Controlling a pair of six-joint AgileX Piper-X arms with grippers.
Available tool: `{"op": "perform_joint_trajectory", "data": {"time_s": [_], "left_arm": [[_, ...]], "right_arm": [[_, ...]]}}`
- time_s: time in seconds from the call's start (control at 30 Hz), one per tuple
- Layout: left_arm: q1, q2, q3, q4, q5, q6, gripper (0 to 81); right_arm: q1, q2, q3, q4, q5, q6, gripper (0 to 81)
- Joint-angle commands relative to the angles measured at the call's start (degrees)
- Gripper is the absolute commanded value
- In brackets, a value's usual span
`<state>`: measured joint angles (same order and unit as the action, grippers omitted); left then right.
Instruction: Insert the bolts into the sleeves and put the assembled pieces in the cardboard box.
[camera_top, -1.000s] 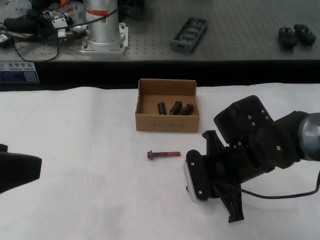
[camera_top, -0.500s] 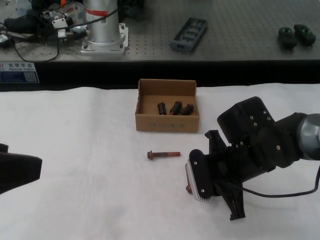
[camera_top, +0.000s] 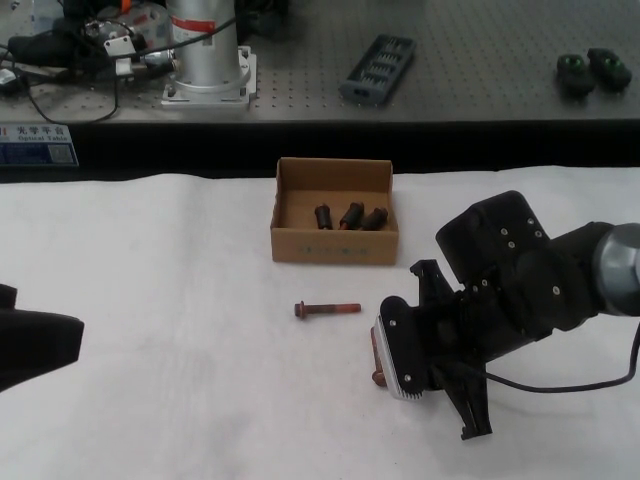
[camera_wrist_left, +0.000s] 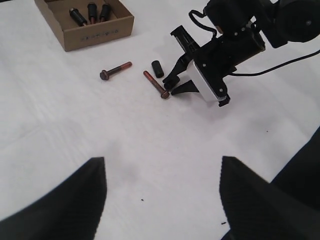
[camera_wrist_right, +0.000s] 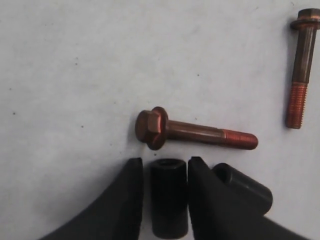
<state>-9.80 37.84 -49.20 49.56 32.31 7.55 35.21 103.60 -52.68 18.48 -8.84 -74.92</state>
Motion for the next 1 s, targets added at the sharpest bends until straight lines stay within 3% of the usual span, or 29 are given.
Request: {"op": "perform_joint_trajectory", "data": {"time_s": [0.0,0.13,0.43,0.73,0.97], "left_arm": [[-0.34,-0.31,-0.28,-0.41,0.49,0.64,47.4],[-0.34,-0.31,-0.28,-0.41,0.49,0.64,47.4],[-0.34,-0.31,-0.28,-0.41,0.49,0.64,47.4],[-0.34,-0.31,-0.28,-0.30,0.49,-0.09,47.4],[-0.34,0.36,-0.28,-0.30,0.49,-0.09,47.4]], "right_arm": [[-0.53,2.03,0.26,1.93,1.26,-0.81,13.6],[-0.53,2.03,0.26,1.92,1.90,-0.81,0.1],[0.31,1.49,-1.04,2.09,6.38,0.55,2.8],[0.31,-6.68,-4.39,14.93,6.14,25.49,2.8],[0.31,-19.49,-4.39,18.37,-2.83,45.52,2.8]]}}
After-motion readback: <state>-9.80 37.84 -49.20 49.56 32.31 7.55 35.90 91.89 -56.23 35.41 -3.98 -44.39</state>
